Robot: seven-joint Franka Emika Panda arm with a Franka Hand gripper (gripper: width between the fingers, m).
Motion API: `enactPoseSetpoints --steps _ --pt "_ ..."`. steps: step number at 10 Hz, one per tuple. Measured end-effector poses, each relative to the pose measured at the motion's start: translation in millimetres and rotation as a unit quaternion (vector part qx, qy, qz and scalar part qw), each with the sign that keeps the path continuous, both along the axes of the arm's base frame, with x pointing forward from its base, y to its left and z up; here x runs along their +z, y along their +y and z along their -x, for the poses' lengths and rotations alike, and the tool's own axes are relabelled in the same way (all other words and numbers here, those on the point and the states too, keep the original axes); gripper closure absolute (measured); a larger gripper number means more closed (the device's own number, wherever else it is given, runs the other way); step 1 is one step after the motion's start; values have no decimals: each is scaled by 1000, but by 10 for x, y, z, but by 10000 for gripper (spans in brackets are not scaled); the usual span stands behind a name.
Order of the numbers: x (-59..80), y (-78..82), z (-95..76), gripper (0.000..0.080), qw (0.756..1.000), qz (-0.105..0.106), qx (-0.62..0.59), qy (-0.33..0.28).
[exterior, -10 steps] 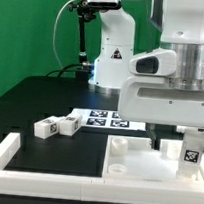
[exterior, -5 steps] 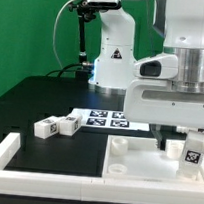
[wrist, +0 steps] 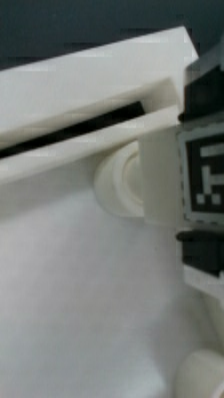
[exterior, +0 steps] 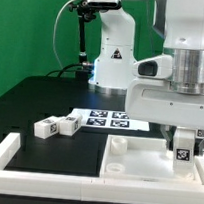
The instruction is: Assemble one leg
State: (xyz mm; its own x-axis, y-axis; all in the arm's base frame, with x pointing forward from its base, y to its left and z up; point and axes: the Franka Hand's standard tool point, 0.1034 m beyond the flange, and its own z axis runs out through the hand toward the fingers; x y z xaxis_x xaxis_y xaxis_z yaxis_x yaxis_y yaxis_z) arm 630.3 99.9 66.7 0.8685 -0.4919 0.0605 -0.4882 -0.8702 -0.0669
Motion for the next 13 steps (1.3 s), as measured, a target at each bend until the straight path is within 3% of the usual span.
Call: enactPoseSetpoints --steps 2,5,8,11,13 --pt "-1 12 3 517 998 -6 -62 2" --pt "1 71 0 517 967 -33 -253 8" --pt "3 150 -52 515 887 -71 -456 7" --pt "-5 155 -39 453 899 -67 -433 9" --pt "13 177 -18 187 933 -57 -355 24"
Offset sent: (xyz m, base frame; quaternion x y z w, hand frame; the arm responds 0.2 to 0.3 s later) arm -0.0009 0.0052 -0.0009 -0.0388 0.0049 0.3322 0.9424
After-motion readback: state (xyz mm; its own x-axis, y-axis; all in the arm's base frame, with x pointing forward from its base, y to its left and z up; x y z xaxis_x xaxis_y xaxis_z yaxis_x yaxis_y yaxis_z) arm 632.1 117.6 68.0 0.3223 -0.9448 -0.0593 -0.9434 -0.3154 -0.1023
